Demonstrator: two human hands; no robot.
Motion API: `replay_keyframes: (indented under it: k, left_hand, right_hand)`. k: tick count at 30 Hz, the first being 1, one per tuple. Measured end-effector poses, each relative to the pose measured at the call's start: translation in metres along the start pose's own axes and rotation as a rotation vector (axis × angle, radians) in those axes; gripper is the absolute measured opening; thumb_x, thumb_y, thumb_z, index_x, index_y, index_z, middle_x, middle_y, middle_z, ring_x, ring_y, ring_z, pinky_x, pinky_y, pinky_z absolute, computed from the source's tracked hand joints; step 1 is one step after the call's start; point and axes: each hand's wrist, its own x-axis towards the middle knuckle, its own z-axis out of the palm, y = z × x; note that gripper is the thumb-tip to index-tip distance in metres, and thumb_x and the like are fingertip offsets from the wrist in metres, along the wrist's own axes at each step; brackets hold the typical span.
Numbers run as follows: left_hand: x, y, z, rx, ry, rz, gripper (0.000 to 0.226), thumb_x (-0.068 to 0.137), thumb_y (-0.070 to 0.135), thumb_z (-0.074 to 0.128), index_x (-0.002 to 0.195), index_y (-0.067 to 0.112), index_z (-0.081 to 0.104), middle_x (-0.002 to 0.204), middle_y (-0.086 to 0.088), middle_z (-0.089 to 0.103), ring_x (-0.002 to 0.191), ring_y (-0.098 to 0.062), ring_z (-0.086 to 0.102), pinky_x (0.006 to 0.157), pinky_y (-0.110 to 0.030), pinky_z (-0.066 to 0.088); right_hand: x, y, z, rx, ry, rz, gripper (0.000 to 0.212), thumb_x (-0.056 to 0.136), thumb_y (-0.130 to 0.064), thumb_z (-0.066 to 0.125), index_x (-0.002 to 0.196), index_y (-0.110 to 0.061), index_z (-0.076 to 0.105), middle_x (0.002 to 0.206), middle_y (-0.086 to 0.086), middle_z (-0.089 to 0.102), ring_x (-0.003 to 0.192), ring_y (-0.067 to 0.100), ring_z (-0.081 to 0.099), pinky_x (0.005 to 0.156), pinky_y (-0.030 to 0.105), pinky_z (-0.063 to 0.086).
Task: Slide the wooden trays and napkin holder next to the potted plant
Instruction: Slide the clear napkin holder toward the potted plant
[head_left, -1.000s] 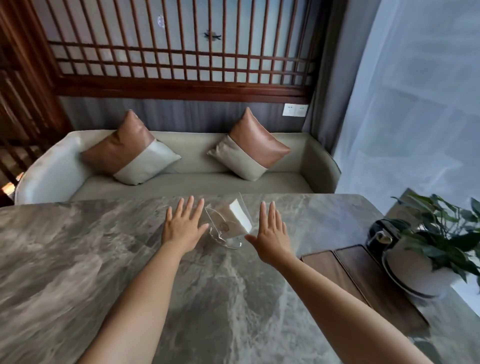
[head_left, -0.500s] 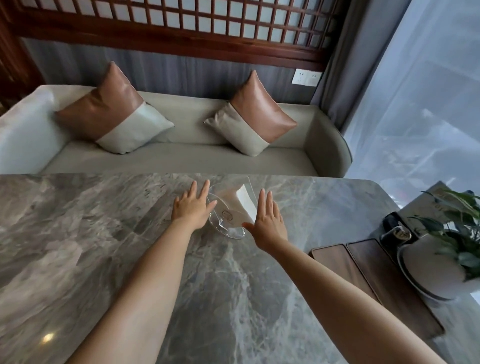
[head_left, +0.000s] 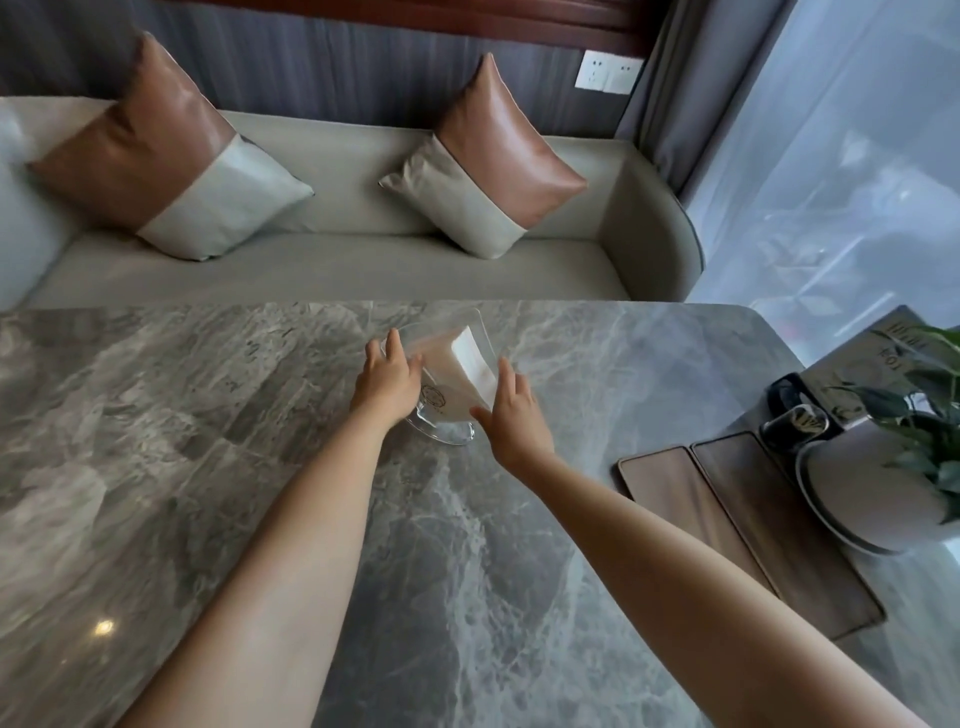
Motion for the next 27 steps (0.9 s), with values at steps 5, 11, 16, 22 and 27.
replay_keyframes:
  k: [5,11,16,22,27]
  left_hand:
    - [-0.017,0.003,0.002,-0.033,0.018,-0.017,0.059,0.101,0.03,0.034,0.149,0.003,0.012,0.149,-0.02,0.02,0.134,-0.038,0.036,0.109,-0.044,0.033]
    - [-0.049,0.001,0.008,-0.067,-0.013,-0.031,0.064,0.101,0.029,0.036,0.15,0.001,0.006,0.15,-0.019,0.017,0.137,-0.033,0.032,0.112,-0.038,0.028]
    - [-0.087,0.001,0.015,-0.103,-0.077,-0.027,0.067,0.1,0.03,0.04,0.15,0.001,0.006,0.15,-0.018,0.016,0.14,-0.031,0.029,0.115,-0.036,0.023]
    - [-0.139,-0.003,0.027,-0.057,-0.166,0.006,0.071,0.097,0.033,0.045,0.15,0.002,0.009,0.147,-0.02,0.019,0.139,-0.031,0.03,0.115,-0.033,0.023]
    - [-0.175,0.004,0.034,-0.011,-0.213,0.049,0.065,0.094,0.032,0.053,0.145,0.002,0.025,0.141,-0.021,0.029,0.133,-0.033,0.038,0.111,-0.035,0.029]
  right_hand:
    - [-0.009,0.005,0.002,0.053,0.009,0.011,0.063,0.092,-0.022,0.052,0.144,-0.008,0.018,0.141,0.016,0.034,0.127,0.032,0.039,0.1,0.04,0.041]
    - [-0.04,0.016,0.0,0.106,-0.013,0.039,0.067,0.092,-0.022,0.053,0.145,-0.01,0.016,0.142,0.015,0.033,0.129,0.031,0.037,0.105,0.04,0.037]
    - [-0.075,0.03,-0.004,0.119,-0.02,0.069,0.063,0.091,-0.02,0.055,0.143,-0.009,0.021,0.141,0.017,0.035,0.126,0.033,0.039,0.104,0.04,0.037]
    - [-0.128,0.056,-0.008,0.155,-0.026,0.089,0.064,0.088,-0.018,0.059,0.142,-0.01,0.024,0.139,0.017,0.038,0.123,0.034,0.043,0.104,0.041,0.038]
    - [-0.17,0.075,-0.017,0.153,-0.03,0.097,0.067,0.086,-0.017,0.063,0.141,-0.007,0.026,0.142,0.017,0.037,0.126,0.032,0.042,0.104,0.041,0.039]
